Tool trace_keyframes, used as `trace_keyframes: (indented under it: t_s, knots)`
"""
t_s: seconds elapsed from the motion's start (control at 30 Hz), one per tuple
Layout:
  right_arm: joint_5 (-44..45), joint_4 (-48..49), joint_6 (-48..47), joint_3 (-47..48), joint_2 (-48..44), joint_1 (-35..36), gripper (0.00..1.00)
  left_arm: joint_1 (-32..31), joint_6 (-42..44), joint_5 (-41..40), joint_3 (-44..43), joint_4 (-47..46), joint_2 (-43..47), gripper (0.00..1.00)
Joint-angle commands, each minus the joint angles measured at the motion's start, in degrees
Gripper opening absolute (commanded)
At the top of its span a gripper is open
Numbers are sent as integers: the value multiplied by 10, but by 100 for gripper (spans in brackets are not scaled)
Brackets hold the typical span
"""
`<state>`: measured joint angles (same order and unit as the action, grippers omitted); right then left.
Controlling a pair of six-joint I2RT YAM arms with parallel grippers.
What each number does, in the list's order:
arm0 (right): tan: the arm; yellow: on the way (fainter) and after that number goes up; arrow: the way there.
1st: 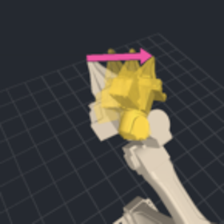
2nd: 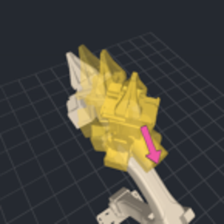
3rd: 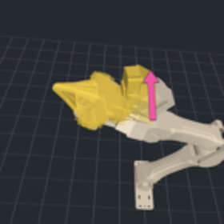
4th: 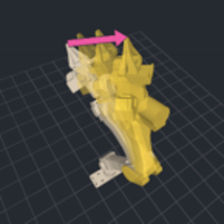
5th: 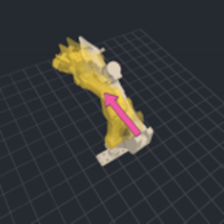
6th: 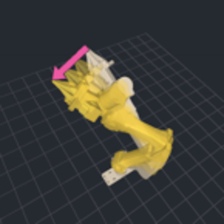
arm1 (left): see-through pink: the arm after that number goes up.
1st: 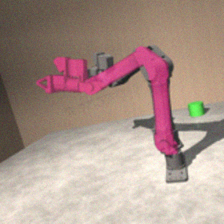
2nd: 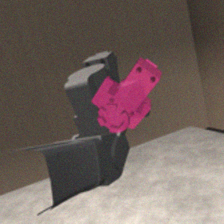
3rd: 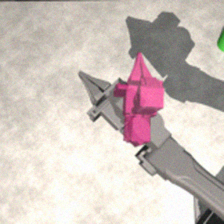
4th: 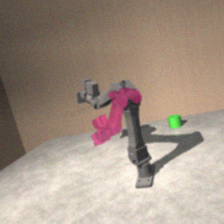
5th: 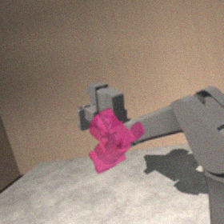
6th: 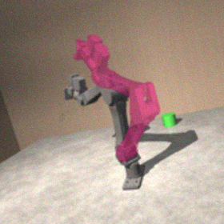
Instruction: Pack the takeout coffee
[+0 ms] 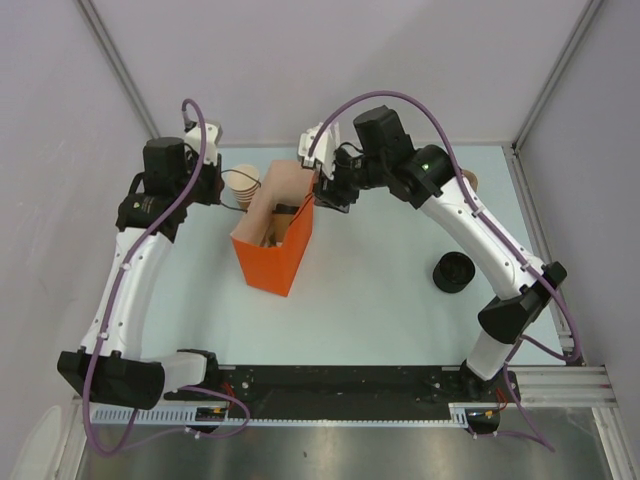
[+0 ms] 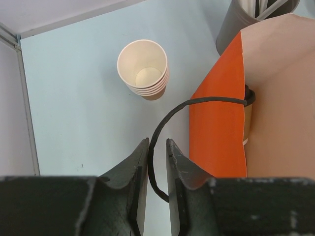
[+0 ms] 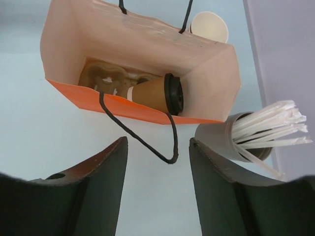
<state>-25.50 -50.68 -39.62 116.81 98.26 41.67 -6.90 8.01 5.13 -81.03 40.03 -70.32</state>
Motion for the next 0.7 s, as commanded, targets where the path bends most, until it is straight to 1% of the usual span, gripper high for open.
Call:
trace_keyframes:
  t_s: [0.0,0.03,0.07,0.13,0.17,0.23,0.27,0.3,0.33,0.43,0.57,0.67]
  knots:
    - [-21,11,-2,30,3,4,53,0,3,-2,-23,-2,-3,25]
    - [-21,10,-2,31,3,3,50,0,3,-1,-25,-2,-4,25]
    - [-21,10,-2,29,3,3,43,0,3,-1,-24,-3,-3,25]
    - [-21,10,-3,26,2,2,36,0,3,-1,-28,-1,-8,23]
    - [-21,10,-4,27,1,1,28,0,5,1,-30,0,-10,22]
    - [-25,10,-2,25,0,1,18,0,6,4,-38,2,-17,19]
    - [-25,8,-2,25,-2,1,11,0,7,6,-41,3,-20,18]
    - [-26,7,-3,25,-3,1,8,0,8,8,-49,5,-23,16]
    - [-27,4,-2,26,-3,1,7,0,10,10,-53,5,-24,13]
    - [-29,-6,-1,29,-10,3,5,-2,14,20,-73,9,-39,8]
    - [-15,-19,1,25,-26,10,5,-12,22,34,-103,17,-63,5]
    - [1,-16,8,9,-48,14,5,-31,30,32,-121,20,-76,3]
